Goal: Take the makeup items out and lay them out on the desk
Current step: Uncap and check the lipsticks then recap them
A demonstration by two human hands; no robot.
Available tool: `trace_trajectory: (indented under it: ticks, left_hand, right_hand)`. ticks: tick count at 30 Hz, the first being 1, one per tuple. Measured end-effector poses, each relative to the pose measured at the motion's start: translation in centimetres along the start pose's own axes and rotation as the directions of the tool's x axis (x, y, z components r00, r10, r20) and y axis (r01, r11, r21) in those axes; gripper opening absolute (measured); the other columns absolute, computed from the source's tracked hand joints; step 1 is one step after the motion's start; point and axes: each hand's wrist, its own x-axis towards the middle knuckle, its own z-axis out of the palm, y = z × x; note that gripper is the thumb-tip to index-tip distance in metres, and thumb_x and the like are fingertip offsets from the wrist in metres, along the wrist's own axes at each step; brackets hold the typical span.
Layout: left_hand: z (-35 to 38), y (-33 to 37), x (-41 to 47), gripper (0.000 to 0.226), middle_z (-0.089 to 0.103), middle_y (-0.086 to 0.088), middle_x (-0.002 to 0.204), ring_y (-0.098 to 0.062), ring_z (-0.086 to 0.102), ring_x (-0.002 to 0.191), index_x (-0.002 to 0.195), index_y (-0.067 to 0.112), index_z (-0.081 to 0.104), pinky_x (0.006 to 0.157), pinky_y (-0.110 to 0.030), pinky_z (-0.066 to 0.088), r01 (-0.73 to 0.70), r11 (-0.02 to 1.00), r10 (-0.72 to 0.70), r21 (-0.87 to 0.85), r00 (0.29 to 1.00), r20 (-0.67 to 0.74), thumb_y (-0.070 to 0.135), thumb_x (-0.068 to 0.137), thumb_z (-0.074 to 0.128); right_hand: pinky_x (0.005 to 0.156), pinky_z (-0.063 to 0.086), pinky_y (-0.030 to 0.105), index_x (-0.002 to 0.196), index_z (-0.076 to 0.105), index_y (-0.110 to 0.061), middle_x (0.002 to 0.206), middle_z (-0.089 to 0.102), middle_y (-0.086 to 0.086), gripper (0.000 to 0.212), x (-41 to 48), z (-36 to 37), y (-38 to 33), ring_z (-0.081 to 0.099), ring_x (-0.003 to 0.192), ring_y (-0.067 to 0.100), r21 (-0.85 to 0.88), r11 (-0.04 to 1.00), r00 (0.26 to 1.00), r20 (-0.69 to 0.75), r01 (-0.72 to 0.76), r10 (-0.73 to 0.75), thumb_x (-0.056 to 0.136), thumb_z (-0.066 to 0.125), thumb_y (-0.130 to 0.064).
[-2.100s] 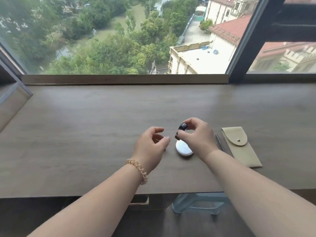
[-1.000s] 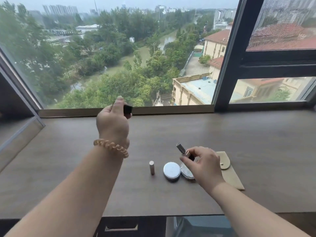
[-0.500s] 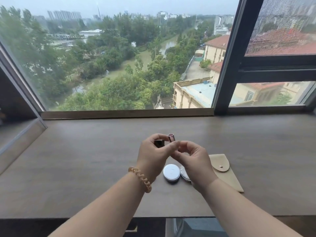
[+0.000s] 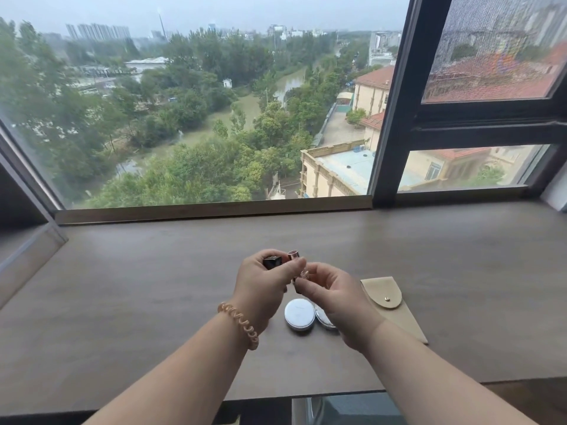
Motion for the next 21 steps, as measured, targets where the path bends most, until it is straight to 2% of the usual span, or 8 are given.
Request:
trace_trajectory:
  ticks: [3,6,10,15,18,21]
  left_hand:
    - [0.05,-0.08,0.36,0.019,0.06,0.002,0.052,-0.006,0.05,0.041,0.066,0.011,0.06,0.045,-0.019,0.041,-0.008,1.0,0.008,0.015,1.0,0.002,0.004,0.074,0.076]
    - [-0.02,-0.01,0.68,0.017,0.06,0.002,0.05,-0.007,0.05,0.04,0.068,0.008,0.06,0.044,-0.019,0.041,-0.017,1.0,0.017,0.003,1.0,0.017,0.003,0.075,0.074]
    - [-0.11,-0.27,1.02,0.015,0.059,-0.001,0.055,-0.007,0.051,0.043,0.069,0.009,0.062,0.044,-0.019,0.042,-0.017,1.0,0.017,0.005,1.0,0.002,0.006,0.074,0.076]
    - [-0.09,-0.64,1.0,0.015,0.062,-0.009,0.063,-0.007,0.052,0.045,0.07,0.008,0.063,0.045,-0.019,0.042,-0.013,1.0,0.013,0.018,1.0,0.009,0.008,0.074,0.077]
    - [-0.06,-0.58,1.07,0.014,0.062,-0.007,0.062,-0.005,0.052,0.044,0.07,0.009,0.063,0.045,-0.018,0.043,-0.016,1.0,0.016,0.022,1.0,0.013,0.008,0.074,0.077]
    - [-0.08,-0.57,1.12,0.015,0.061,-0.003,0.061,-0.004,0.052,0.043,0.072,0.008,0.062,0.045,-0.017,0.043,-0.015,1.0,0.015,0.025,1.0,-0.001,0.008,0.074,0.077]
  right_hand:
    - [0.081,0.051,0.03,0.094,0.068,-0.012,0.08,0.071,0.005,0.031,0.46,0.18,0.24,0.067,0.08,0.014,0.002,1.0,0.996,-0.087,0.002,-0.002,0.068,0.079,-0.024]
    - [0.078,0.05,0.023,0.098,0.068,-0.009,0.085,0.07,0.01,0.025,0.58,0.25,0.11,0.065,0.081,0.014,0.017,1.0,0.999,-0.037,0.021,-0.02,0.079,0.073,-0.025]
    - [0.083,0.049,0.024,0.106,0.066,-0.017,0.09,0.071,0.01,0.037,0.64,0.09,-0.02,0.065,0.085,0.013,0.044,0.999,0.999,-0.038,-0.004,0.006,0.074,0.07,-0.035]
    - [0.083,0.048,0.031,0.104,0.063,-0.012,0.083,0.067,0.009,0.031,0.91,-0.25,0.48,0.066,0.08,0.014,0.061,0.998,0.995,-0.093,-0.033,0.038,0.076,0.075,-0.012]
    - [0.086,0.046,0.032,0.108,0.064,-0.007,0.088,0.069,0.013,0.035,0.95,-0.27,0.58,0.064,0.081,0.015,0.097,0.995,0.997,-0.061,-0.035,0.041,0.076,0.074,-0.018]
    - [0.09,0.046,0.029,0.111,0.064,-0.008,0.099,0.071,0.016,0.044,0.75,-0.36,0.58,0.064,0.09,0.016,0.155,0.987,0.998,-0.023,-0.049,0.054,0.072,0.072,-0.027]
